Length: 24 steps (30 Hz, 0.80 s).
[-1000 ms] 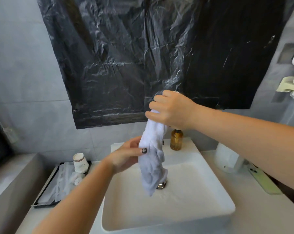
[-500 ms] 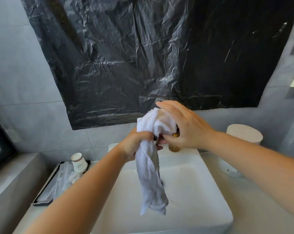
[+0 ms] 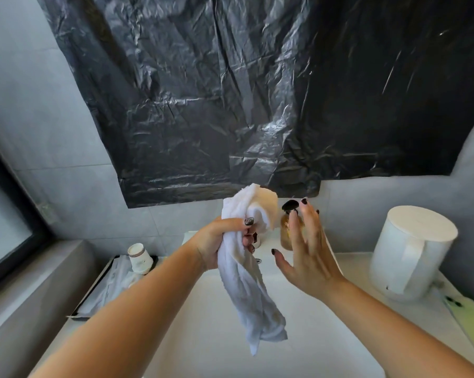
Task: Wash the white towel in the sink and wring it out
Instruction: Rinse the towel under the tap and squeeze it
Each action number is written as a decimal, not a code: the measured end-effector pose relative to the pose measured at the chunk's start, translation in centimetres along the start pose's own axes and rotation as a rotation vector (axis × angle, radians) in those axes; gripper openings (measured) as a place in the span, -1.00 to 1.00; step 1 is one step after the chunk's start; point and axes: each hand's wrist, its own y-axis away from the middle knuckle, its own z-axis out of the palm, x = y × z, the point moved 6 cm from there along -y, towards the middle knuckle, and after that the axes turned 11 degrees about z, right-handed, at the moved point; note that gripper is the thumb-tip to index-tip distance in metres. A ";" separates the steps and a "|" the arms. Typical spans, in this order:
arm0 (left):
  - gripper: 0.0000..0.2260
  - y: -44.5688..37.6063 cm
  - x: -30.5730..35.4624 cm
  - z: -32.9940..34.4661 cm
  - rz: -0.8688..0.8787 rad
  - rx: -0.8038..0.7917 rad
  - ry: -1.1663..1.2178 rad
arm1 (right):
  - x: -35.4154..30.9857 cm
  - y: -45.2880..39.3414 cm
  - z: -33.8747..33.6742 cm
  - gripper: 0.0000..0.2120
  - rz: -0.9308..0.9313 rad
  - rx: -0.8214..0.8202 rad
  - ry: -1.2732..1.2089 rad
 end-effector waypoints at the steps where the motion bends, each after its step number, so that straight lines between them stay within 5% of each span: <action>1: -0.78 0.1 -0.3 0.2 -0.021 -0.024 0.012 | 0.3 -0.4 0.5 0.04 0.021 -0.013 -0.008; 8: -0.75 0.5 -1.8 2.9 -0.175 -0.369 0.094 | -2.4 -4.2 0.6 0.11 -0.089 0.069 -0.312; 15: -0.78 0.8 -1.0 1.6 -0.301 -0.313 -0.265 | -4.8 -7.6 -1.9 -0.36 -0.618 0.029 0.068; 19: -0.65 0.7 -0.5 1.6 -0.308 -0.277 -0.513 | -5.8 -8.5 -0.5 -0.48 -0.690 -0.217 0.281; 24: -0.85 -0.5 0.1 0.5 -0.205 -0.010 -0.810 | -5.8 -9.1 1.6 -0.64 -0.313 -0.796 0.574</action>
